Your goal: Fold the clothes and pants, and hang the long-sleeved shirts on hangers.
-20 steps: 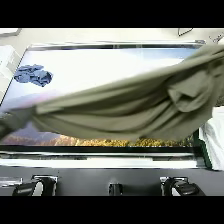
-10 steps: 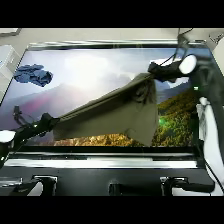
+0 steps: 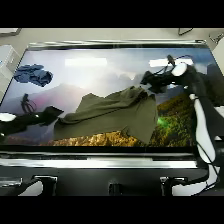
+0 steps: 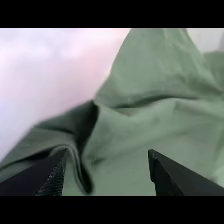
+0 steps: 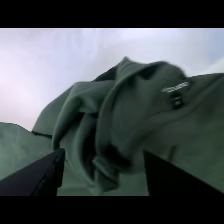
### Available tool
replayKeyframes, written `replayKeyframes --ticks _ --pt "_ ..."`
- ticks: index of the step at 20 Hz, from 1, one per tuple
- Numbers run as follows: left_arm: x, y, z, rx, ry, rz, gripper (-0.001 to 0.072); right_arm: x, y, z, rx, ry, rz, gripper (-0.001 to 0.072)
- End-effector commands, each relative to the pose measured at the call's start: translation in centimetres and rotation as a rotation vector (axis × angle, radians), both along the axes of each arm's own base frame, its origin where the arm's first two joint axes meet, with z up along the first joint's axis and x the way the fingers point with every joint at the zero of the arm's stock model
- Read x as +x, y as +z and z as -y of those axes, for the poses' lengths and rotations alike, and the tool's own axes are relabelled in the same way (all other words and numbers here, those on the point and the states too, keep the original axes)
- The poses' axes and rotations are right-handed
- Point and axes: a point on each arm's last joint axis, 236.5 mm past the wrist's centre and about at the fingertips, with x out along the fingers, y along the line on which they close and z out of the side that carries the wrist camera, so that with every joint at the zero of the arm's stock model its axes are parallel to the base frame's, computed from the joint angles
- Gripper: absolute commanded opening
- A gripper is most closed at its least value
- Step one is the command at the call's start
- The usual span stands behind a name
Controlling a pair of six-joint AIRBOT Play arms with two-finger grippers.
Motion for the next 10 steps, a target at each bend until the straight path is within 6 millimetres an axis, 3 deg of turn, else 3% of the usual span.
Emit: replayKeyframes --ticks 1,2,3,4,6,8,10 --pt "-4.1 0.4 -7.3 0.202 -0.13 -0.158 0.0557 -5.2 0.4 8.4 -0.037 0.026 -0.164 0.0573" --pt "-6.3 -0.5 -10.4 0.246 -0.074 -0.268 0.0555 -7.9 0.0 11.1 -0.033 0.024 -0.265 0.0566" --pt "-8.3 -1.5 -12.4 0.253 -0.016 -0.347 0.0542 -10.9 -0.6 13.1 -0.034 0.04 -0.369 0.0566" --pt "-9.6 -2.6 -13.0 0.22 0.029 -0.39 0.0507 -13.6 -1.0 14.6 -0.034 0.063 -0.46 0.0566" --pt "-11.6 -4.9 -11.2 0.135 0.025 -0.419 0.0507 -16.7 -1.6 15.4 -0.021 0.093 -0.556 0.0566" --pt "-13.0 -6.8 -8.4 0.073 -0.036 -0.421 0.0507 -17.3 -2.1 15.0 -0.016 0.109 -0.554 0.0565" --pt "-13.2 -8.0 -7.0 0.044 -0.044 -0.41 0.0507 -16.9 -2.2 14.4 -0.017 0.116 -0.541 0.0563"
